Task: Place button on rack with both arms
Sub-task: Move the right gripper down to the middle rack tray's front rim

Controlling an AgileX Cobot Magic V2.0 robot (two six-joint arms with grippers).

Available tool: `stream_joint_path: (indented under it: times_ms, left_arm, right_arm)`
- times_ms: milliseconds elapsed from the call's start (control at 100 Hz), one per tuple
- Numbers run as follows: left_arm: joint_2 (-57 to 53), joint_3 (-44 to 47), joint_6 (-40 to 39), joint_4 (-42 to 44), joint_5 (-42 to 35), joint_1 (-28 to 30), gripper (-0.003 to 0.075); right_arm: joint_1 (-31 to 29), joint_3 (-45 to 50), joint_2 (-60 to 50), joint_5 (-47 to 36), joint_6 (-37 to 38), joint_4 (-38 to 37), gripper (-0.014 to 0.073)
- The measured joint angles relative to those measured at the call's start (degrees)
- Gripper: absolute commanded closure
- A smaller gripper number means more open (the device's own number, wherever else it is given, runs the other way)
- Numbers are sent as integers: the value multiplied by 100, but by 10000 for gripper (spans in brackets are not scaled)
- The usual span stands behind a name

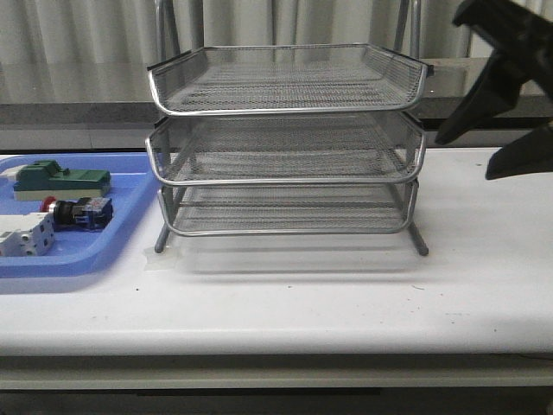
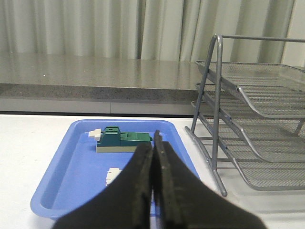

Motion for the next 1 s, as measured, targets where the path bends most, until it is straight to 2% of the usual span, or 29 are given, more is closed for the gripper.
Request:
stream_joint_path:
  times_ms: [220,460,1000]
  left_arm:
    - [0,0,0,0,0,0,740]
    - [0,0,0,0,0,0,740]
    - [0,0,0,0,0,0,740]
  right_arm:
    - [36,-634,918,-38,-129,11,202]
    - [36,-1067,1409,-47,-178,21,202]
    - [36,-1285,1922,-149,-190,21,202]
